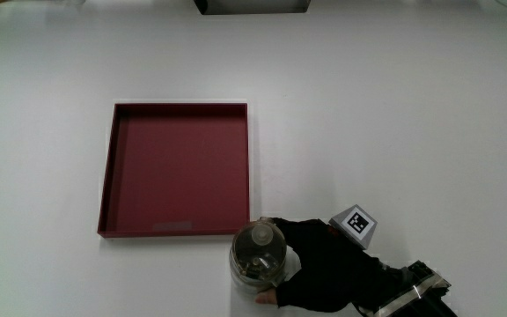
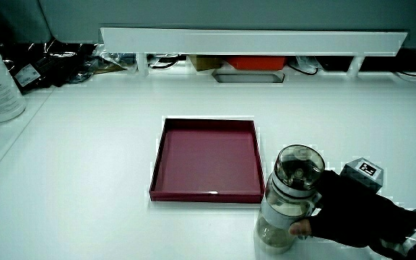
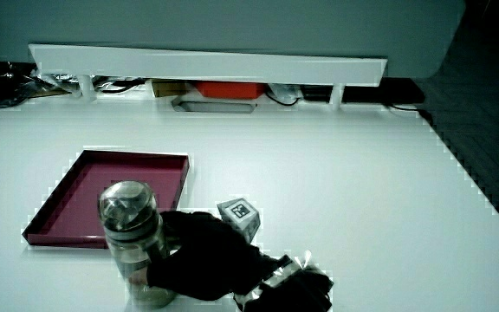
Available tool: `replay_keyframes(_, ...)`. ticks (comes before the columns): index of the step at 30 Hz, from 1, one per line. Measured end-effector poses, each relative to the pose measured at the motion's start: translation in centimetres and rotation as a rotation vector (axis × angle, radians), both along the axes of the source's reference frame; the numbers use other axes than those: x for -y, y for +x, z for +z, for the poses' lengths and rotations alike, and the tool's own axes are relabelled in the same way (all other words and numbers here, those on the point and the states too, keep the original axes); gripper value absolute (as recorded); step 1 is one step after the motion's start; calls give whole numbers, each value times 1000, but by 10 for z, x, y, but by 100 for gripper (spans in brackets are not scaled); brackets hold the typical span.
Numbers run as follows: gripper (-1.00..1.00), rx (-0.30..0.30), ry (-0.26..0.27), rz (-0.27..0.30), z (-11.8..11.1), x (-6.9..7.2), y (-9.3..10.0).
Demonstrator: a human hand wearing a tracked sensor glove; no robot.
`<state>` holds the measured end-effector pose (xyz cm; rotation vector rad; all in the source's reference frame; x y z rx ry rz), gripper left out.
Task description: Place bottle
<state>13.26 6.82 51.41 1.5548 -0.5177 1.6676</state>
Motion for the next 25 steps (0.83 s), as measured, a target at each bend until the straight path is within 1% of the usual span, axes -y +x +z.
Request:
replay_keyframes(1, 0, 7, -9, 1, -1, 0, 0)
replay_keyframes(2, 0, 3, 2, -2, 0, 0, 0)
replay_keyframes(4, 0, 9, -15, 1, 0, -1, 1)
replay_keyframes(5, 0, 8, -16, -4, 1, -1, 1)
replay_keyframes(6, 0, 14, -14, 4, 1, -2, 1)
replay_keyframes(7, 0, 2, -9, -2, 2, -2, 1)
replay_keyframes(10, 0, 6, -14, -4, 3, -3, 1)
replay_keyframes(12, -10, 15, -29, -5, 2, -2, 1)
replay_keyframes(13, -15, 12, -22, -8, 3, -3, 1)
replay_keyframes(16, -30, 17, -31, -10, 3, -3, 1)
replay_keyframes(17, -35, 12, -26, -9, 2, -3, 2)
replay_keyframes(20, -50, 3, -39, -28, 1, -3, 3)
replay_keyframes(21, -55, 15, -40, -29, 0, -3, 4)
replay_keyframes(22, -60, 13, -61, -41, -3, -3, 5)
replay_keyframes(23, -65, -6, -57, -53, -1, -2, 8)
replay_keyframes(24, -70, 4, -74, -55, -6, -1, 9)
replay_keyframes(25, -75, 7, -113, -56, -7, 0, 13)
